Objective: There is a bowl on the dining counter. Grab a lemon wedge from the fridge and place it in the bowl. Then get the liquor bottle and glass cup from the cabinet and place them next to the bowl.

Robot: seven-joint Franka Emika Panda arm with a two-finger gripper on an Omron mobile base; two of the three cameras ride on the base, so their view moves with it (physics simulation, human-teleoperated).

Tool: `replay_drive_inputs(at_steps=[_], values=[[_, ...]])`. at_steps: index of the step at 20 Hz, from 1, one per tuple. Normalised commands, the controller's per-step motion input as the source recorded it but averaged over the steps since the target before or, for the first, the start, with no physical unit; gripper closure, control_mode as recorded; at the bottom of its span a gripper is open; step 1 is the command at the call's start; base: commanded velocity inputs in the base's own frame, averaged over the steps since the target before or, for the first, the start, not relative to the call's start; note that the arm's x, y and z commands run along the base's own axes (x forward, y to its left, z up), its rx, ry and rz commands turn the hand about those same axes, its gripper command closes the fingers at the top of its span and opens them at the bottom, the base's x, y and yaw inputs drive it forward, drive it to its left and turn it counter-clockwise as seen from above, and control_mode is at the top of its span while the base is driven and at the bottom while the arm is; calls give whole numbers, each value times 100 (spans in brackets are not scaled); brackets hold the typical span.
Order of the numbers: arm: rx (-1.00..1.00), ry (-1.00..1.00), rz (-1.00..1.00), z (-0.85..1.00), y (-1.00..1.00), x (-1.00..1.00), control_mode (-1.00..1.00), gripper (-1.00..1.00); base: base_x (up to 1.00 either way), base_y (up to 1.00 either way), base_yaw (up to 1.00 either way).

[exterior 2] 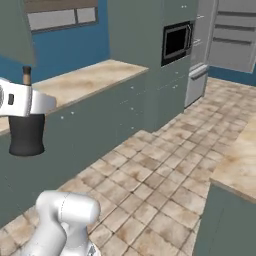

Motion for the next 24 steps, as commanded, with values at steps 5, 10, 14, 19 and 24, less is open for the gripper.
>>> replay_drive_inputs(at_steps=[5, 10, 14, 19, 24], values=[[0, 0, 0, 0, 0, 0, 100, 100, 11, -5, -70], [0, 0, 0, 0, 0, 0, 100, 100, 41, 32, -40], [0, 0, 0, 0, 0, 0, 100, 100, 78, 59, -26], [0, 0, 0, 0, 0, 0, 100, 100, 98, 54, -23], [0, 0, 0, 0, 0, 0, 100, 100, 100, 35, -23]])
